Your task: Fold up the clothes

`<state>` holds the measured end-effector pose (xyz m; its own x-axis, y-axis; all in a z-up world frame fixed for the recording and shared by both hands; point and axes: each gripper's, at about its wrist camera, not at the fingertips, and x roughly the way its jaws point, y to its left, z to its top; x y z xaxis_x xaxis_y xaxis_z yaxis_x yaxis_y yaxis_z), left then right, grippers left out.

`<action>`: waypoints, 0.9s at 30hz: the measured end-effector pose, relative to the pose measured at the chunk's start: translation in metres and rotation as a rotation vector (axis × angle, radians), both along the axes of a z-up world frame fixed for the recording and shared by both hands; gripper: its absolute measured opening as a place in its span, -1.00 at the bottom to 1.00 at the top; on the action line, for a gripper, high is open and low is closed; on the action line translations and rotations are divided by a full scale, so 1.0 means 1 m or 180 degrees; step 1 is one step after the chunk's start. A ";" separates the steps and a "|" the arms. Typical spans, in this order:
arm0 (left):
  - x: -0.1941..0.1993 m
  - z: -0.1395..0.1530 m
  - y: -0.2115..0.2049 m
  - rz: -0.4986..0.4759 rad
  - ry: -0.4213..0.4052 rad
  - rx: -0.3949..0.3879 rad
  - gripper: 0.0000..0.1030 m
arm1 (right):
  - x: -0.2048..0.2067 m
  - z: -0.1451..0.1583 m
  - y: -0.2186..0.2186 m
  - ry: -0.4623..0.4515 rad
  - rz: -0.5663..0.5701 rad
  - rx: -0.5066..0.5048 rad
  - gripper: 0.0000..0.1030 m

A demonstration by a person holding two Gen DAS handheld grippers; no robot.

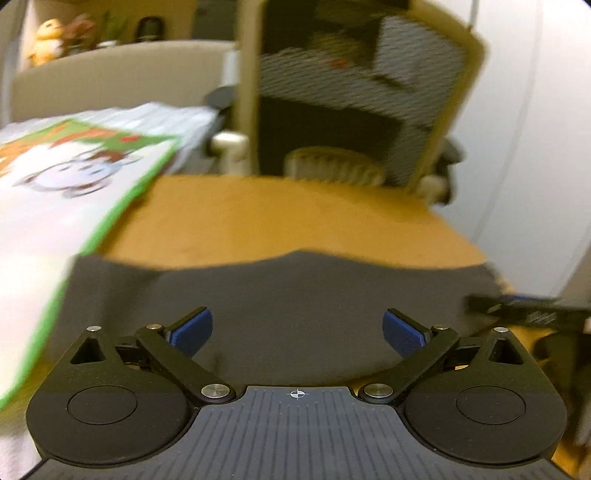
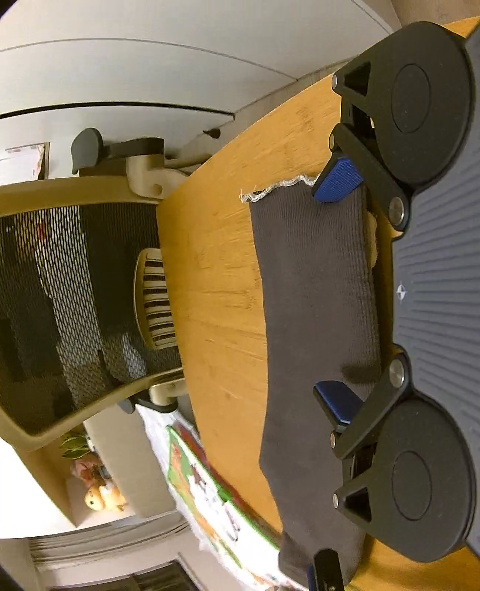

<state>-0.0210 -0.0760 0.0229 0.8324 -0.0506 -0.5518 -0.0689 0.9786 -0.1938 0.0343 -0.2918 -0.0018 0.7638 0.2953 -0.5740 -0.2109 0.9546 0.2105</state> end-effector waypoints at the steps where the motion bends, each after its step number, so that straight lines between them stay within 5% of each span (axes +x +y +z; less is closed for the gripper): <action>1: 0.004 0.000 -0.006 -0.0077 -0.0052 -0.0075 0.99 | 0.000 0.000 0.000 -0.0005 -0.0002 0.0001 1.00; 8: 0.033 -0.034 -0.027 -0.0069 0.0082 -0.0206 1.00 | 0.000 -0.001 0.005 -0.0003 -0.0003 -0.0110 1.00; 13: 0.032 -0.037 -0.037 -0.0075 0.0082 0.0019 1.00 | 0.001 -0.001 0.009 0.0013 0.0006 -0.0208 1.00; 27: 0.024 -0.038 -0.035 -0.0115 0.0045 -0.0035 1.00 | 0.000 -0.001 0.012 0.0023 0.0017 -0.0319 1.00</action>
<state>0.0033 -0.1113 -0.0154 0.8220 -0.0865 -0.5629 -0.0365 0.9784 -0.2037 0.0343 -0.2796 -0.0029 0.7581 0.2402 -0.6063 -0.2149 0.9698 0.1154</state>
